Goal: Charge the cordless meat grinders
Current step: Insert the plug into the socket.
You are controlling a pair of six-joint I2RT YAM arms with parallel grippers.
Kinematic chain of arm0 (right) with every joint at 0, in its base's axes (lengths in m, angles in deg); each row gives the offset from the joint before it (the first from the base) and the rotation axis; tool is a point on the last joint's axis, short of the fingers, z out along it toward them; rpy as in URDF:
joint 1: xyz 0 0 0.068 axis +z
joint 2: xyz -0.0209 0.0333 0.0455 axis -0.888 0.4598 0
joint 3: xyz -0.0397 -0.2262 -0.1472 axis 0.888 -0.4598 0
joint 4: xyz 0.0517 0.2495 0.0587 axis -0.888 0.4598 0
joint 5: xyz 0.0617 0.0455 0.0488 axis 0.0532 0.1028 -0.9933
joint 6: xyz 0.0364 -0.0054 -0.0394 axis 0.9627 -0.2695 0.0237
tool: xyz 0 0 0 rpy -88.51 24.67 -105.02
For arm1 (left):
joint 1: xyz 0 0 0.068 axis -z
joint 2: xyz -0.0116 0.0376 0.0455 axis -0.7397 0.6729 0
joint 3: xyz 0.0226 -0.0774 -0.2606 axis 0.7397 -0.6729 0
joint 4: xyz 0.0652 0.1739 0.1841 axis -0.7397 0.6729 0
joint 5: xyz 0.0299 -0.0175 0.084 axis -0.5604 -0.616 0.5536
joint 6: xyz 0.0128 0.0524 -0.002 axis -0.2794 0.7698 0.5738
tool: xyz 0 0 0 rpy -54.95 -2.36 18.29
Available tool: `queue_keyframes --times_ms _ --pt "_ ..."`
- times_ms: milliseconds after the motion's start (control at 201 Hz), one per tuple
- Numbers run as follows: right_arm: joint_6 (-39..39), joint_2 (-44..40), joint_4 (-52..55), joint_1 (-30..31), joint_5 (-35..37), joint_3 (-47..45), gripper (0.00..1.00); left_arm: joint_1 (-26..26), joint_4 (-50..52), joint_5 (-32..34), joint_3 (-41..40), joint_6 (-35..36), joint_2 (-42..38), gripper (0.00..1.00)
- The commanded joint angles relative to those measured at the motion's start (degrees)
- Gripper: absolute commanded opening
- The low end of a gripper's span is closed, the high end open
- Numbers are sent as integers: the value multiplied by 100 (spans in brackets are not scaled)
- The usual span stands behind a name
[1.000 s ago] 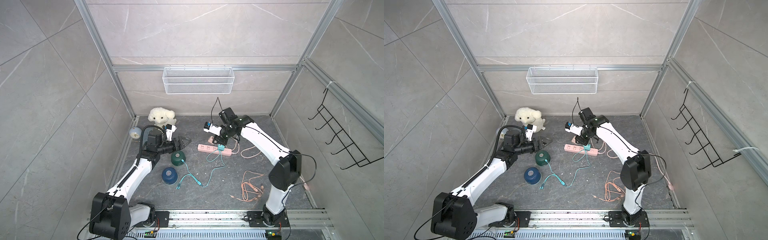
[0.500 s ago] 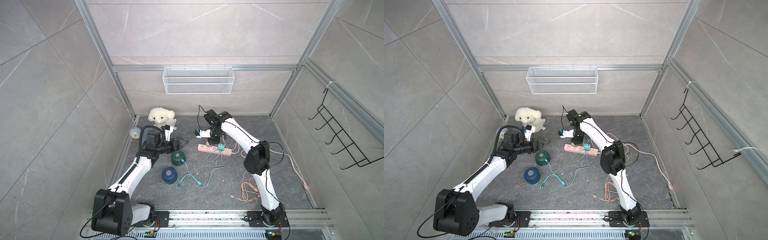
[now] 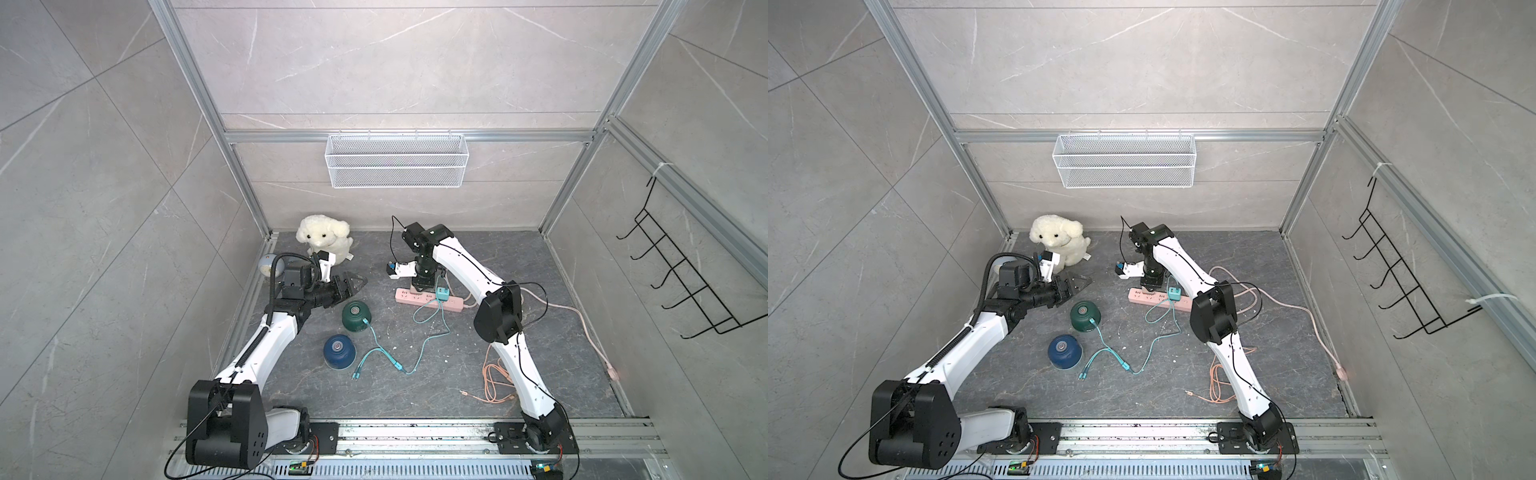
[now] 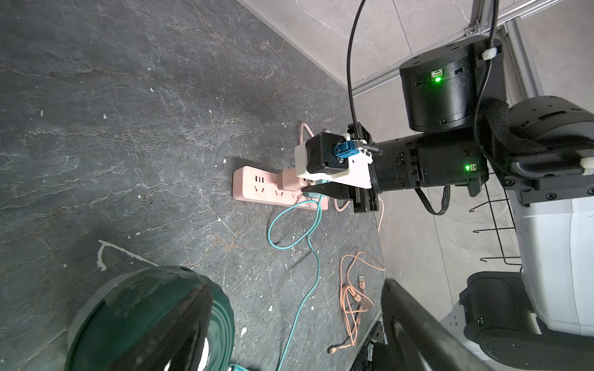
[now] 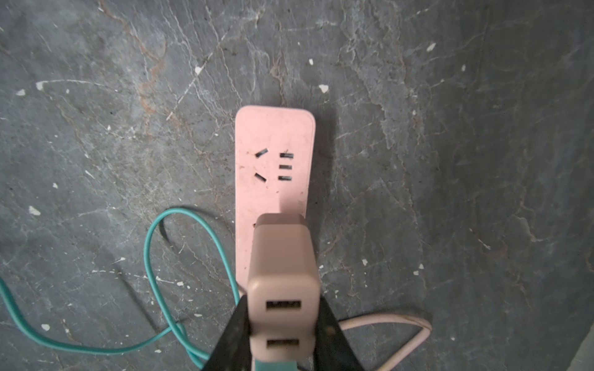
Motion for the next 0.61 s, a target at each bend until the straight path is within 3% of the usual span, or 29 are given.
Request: queue_keyframes --times_ms 0,602 --pt "-15 113 170 -37 47 66 12 -46 86 -48 137 145 -105 85" --pt "48 110 47 -55 58 -385 12 -63 64 -65 110 137 -60 85"
